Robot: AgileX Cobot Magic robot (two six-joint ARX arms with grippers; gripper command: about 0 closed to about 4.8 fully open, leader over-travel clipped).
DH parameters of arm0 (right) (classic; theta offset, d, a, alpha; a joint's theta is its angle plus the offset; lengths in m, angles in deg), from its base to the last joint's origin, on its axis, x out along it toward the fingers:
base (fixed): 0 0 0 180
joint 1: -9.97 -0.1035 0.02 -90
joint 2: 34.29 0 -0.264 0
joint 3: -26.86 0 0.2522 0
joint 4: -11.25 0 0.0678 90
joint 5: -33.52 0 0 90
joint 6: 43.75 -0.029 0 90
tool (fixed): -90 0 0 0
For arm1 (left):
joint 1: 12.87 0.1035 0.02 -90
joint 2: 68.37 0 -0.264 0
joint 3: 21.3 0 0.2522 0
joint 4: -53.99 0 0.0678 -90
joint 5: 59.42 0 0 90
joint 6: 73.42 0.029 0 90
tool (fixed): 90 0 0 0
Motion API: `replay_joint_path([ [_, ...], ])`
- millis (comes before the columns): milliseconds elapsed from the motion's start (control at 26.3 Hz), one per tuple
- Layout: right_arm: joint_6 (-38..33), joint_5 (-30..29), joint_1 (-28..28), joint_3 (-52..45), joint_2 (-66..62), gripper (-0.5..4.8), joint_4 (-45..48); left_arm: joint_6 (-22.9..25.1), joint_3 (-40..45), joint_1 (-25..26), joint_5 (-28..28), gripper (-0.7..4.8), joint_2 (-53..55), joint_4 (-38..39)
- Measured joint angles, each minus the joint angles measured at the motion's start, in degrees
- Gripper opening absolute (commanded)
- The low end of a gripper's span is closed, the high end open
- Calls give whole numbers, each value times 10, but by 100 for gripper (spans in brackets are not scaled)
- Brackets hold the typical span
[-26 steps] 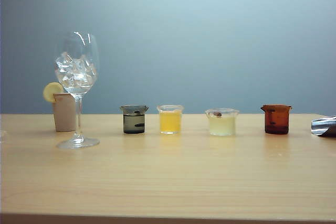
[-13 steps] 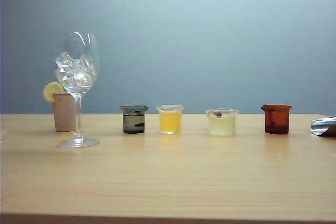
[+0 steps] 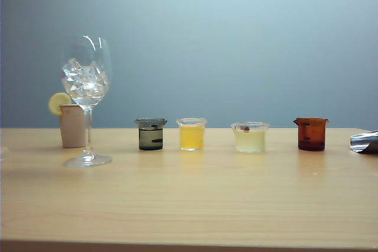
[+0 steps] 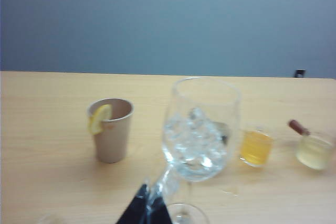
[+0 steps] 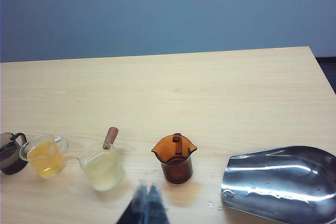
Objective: Pick up the ice scoop on the desk filled with ice cubes, pour the ice into the goblet, and finally put the scoop back on the table.
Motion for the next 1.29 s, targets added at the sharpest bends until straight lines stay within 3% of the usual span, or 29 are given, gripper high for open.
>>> replay_joint_path([
  [304, 0, 0, 0, 0, 0, 0, 0, 0, 0, 1, 31, -6, -19, 0],
  [570, 0, 0, 0, 0, 0, 0, 0, 1, 51, 104, 37, -5, -159, 60],
  [912, 0, 0, 0, 0, 0, 0, -1, 2, 119, 106, 37, -5, -214, 64],
  [1064, 0, -1, 0, 0, -1, 0, -4, 2, 118, 80, -18, -5, -215, 86],
  [1292, 0, 0, 0, 0, -1, 0, -4, 29, 118, 81, -31, -6, -214, 99],
])
